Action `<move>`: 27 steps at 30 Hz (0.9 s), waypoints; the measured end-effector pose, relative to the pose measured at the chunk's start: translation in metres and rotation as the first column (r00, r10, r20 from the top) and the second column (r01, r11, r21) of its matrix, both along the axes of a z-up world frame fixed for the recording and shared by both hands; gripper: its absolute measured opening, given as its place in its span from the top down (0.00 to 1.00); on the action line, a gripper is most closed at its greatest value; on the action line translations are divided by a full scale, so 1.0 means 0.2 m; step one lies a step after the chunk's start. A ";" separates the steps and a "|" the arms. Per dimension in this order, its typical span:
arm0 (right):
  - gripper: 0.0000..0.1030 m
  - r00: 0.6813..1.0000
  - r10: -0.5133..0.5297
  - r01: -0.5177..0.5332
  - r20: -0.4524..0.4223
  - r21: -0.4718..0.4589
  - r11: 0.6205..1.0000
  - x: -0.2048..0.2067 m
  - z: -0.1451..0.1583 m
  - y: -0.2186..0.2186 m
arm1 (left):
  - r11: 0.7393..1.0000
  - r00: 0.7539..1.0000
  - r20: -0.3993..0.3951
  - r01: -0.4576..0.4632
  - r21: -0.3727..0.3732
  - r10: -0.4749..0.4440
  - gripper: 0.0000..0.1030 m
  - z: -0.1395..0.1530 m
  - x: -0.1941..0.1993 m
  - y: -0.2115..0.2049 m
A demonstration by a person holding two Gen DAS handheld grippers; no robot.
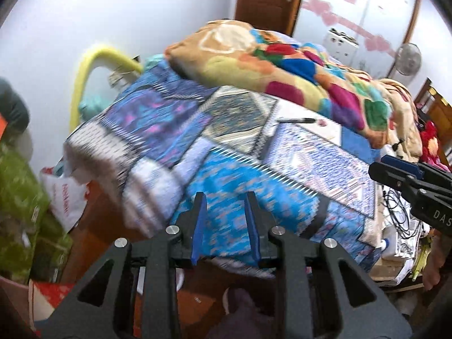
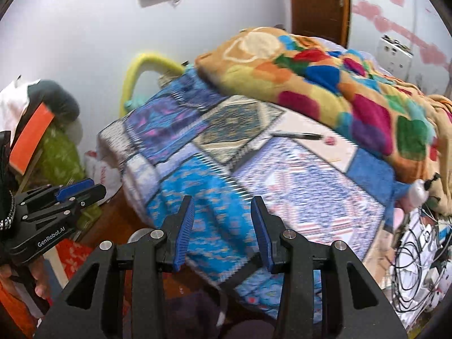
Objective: Collect trash
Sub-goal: 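Move both open tools back over the bed toward the black marker, then grasp the black Sharpie marker with the left tool while the right tool grasps the pink keychain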
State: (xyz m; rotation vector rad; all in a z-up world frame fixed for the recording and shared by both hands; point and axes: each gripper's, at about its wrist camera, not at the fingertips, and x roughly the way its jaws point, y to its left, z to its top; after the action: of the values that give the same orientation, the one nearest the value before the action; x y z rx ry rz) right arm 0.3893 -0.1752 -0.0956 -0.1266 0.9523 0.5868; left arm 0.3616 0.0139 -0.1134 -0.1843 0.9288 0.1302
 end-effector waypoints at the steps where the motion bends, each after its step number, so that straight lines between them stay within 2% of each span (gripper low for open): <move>1: 0.63 1.000 -0.010 0.010 0.003 0.003 1.000 0.02 0.00 -0.05 | 1.000 1.000 0.002 0.015 -0.008 -0.015 0.72 0.00 0.04 -0.04; 12: 0.63 0.992 -0.123 0.122 -0.006 -0.026 0.992 0.45 -0.18 -0.42 | 0.989 0.991 0.004 0.135 -0.060 -0.135 0.65 -0.12 0.61 -0.31; 16: 0.63 0.987 -0.156 0.156 -0.035 -0.009 0.988 0.63 -0.28 -0.50 | 0.981 0.988 0.003 0.156 -0.111 -0.157 0.60 -0.21 0.86 -0.35; 18: 0.63 0.985 -0.164 0.164 -0.056 0.001 0.986 0.72 -0.33 -0.52 | 0.978 0.987 -0.005 0.159 -0.133 -0.161 0.60 -0.27 1.01 -0.37; 22: 0.63 0.982 -0.171 0.172 -0.081 0.010 0.985 0.88 -0.43 -0.52 | 0.974 0.981 -0.024 0.186 -0.130 -0.191 0.60 -0.39 1.28 -0.43; 27: 0.63 0.986 -0.140 0.141 -0.093 0.009 0.990 1.06 -0.55 -0.46 | 0.958 0.966 -0.043 0.248 -0.147 -0.256 0.60 -0.54 1.51 -0.48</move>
State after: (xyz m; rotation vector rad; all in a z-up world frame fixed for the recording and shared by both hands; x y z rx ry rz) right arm 0.6007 -0.2663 -0.2056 -0.0180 1.0370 0.4727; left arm 0.6634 -0.0827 -0.2204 -0.1909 1.0157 -0.1671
